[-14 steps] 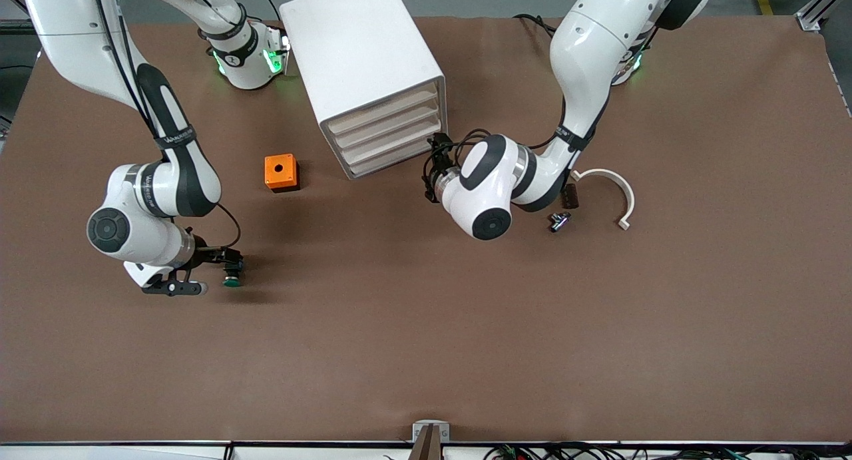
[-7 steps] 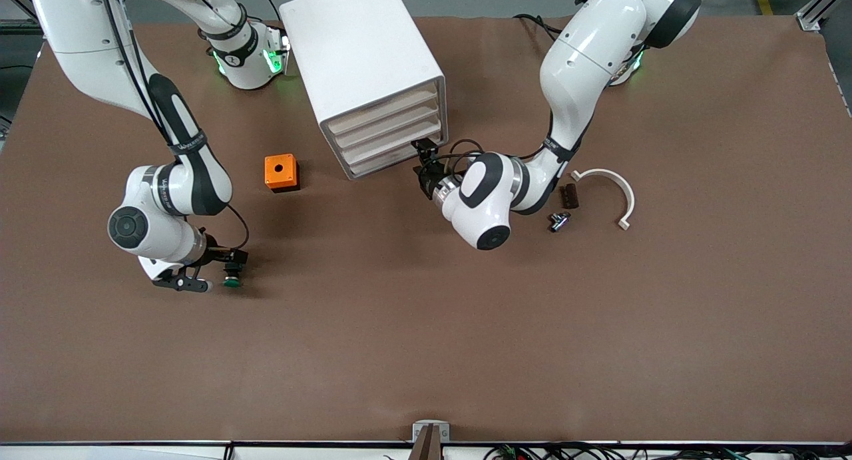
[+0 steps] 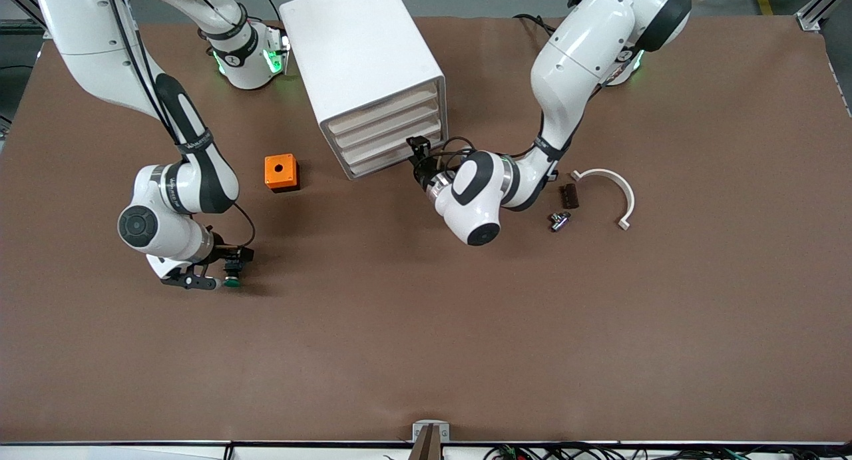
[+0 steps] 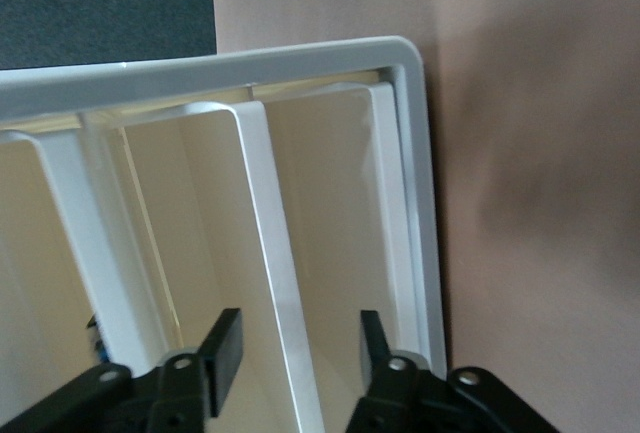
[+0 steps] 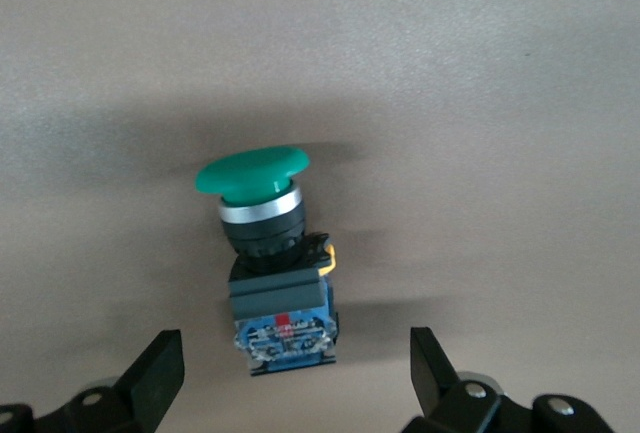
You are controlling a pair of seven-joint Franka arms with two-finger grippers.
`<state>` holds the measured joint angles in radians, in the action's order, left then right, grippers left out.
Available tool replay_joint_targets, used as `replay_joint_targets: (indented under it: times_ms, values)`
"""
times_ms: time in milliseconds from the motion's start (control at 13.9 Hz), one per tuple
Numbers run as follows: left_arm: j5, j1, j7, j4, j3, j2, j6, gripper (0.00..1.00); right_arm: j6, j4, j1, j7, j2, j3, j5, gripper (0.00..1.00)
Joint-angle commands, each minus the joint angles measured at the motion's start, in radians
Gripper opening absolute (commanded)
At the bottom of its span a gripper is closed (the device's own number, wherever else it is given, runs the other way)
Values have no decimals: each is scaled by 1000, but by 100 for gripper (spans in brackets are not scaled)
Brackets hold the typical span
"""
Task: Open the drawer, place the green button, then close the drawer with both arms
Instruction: 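Grasp the green button with the right gripper while the left gripper grips the drawer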
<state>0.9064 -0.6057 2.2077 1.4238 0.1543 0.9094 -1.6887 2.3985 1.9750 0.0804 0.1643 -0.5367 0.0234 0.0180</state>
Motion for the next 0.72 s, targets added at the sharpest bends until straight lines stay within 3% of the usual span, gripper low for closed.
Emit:
replay_joint_targets:
  times_ms: [0, 144, 432, 505, 649]
  values:
    - [35, -20, 20, -17, -7, 17, 8, 52, 13, -19, -1, -5, -29, 0, -33, 100]
    - [54, -23, 20, -17, -7, 19, 7, 52, 22, -25, -2, -5, -37, 0, -39, 100]
    - [80, -40, 18, -17, -7, 34, 0, 26, 24, -25, -1, -6, -40, -2, -39, 100]
    - [78, -40, 18, -17, -7, 37, 0, 18, 24, -25, -1, -18, -40, -2, -39, 96]
    - [78, -37, 18, -19, -12, 42, 0, 0, 25, -25, 1, -34, -40, 0, -39, 74]
